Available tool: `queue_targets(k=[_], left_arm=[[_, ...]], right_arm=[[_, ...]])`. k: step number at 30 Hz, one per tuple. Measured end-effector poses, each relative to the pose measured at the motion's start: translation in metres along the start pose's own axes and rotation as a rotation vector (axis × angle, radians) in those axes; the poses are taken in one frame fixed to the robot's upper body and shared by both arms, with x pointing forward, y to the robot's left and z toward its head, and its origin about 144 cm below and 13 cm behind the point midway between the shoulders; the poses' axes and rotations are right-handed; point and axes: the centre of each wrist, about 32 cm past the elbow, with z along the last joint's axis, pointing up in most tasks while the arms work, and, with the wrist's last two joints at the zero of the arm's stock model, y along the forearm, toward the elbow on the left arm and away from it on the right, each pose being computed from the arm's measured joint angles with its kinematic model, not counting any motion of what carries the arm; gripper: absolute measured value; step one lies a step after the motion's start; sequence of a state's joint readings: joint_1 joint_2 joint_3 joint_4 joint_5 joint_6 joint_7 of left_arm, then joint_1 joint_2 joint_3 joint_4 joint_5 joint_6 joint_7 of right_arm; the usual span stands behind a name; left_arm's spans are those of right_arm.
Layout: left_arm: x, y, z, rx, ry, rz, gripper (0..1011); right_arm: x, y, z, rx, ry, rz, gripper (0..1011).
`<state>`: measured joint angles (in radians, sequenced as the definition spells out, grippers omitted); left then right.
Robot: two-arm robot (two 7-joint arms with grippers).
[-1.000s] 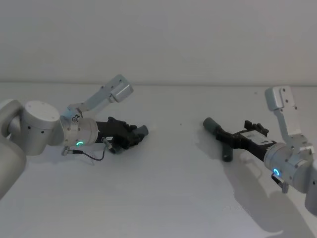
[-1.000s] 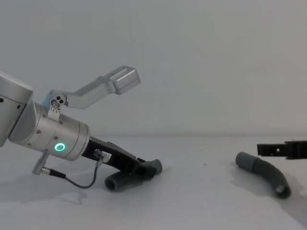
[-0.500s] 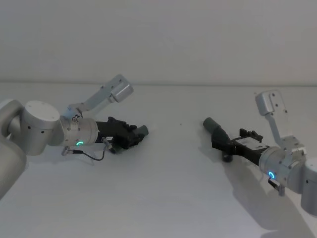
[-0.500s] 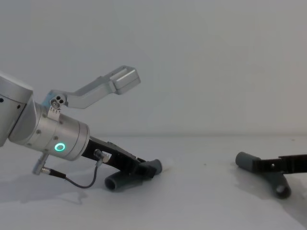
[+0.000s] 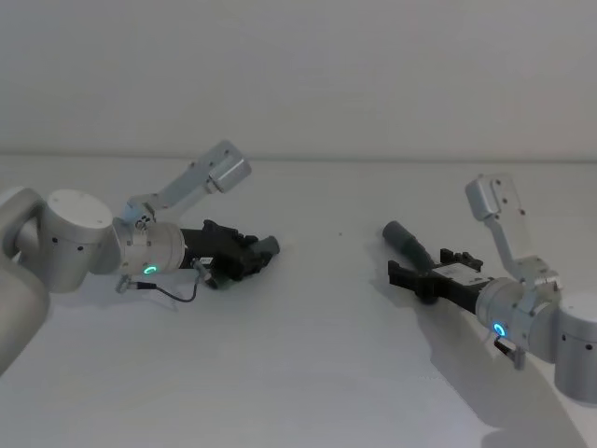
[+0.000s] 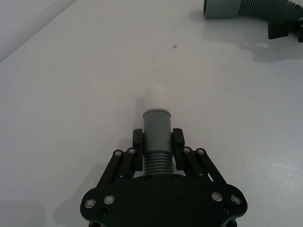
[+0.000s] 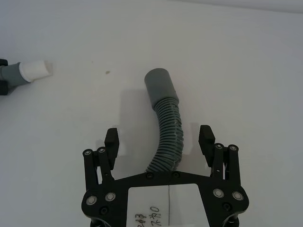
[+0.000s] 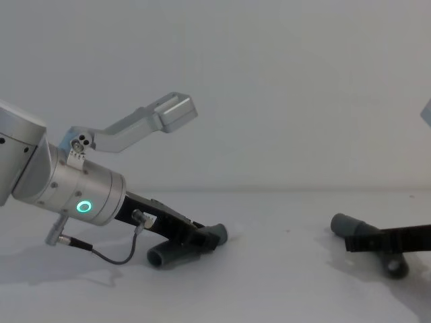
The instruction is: Use both hands to pick up one end of the pipe from the table, align the ends, and insert them.
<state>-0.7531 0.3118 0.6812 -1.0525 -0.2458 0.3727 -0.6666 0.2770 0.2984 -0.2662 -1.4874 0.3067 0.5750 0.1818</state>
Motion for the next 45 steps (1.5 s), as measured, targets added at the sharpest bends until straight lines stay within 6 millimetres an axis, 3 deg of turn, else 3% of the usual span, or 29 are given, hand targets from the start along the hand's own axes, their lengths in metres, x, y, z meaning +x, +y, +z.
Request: queue_targets(k=[12, 19, 21, 28, 31, 36, 45], left_arm=[[0.0000, 0.0000, 0.0000, 0.000, 0.000, 0.000, 353], [0.0000, 0.0000, 0.0000, 0.000, 0.000, 0.000, 353], [0.0000, 0.0000, 0.0000, 0.000, 0.000, 0.000, 353], [0.0000, 0.0000, 0.0000, 0.000, 0.000, 0.000, 353], [0.0000, 0.0000, 0.0000, 0.000, 0.000, 0.000, 353], [0.0000, 0.0000, 0.0000, 0.000, 0.000, 0.000, 353], [0.0000, 0.0000, 0.0000, 0.000, 0.000, 0.000, 353]], right_arm=[[-0.0032, 0.0049, 0.0009, -0.012, -0.002, 0.009, 984], [-0.0039, 0.0063, 0.0011, -0.015, -0.003, 0.010, 842], [-0.0043, 0.0067, 0.0011, -0.016, -0.004, 0.011, 742], [-0.0047, 0.0073, 0.0012, -0.018, -0.004, 0.012, 571], [-0.0048, 0.0075, 0.0011, -0.018, -0.004, 0.012, 427], [-0.0050, 0.0077, 0.0012, -0.019, -0.004, 0.013, 291], [-0.0053, 0.0080, 0.0013, -0.019, -0.005, 0.013, 274]])
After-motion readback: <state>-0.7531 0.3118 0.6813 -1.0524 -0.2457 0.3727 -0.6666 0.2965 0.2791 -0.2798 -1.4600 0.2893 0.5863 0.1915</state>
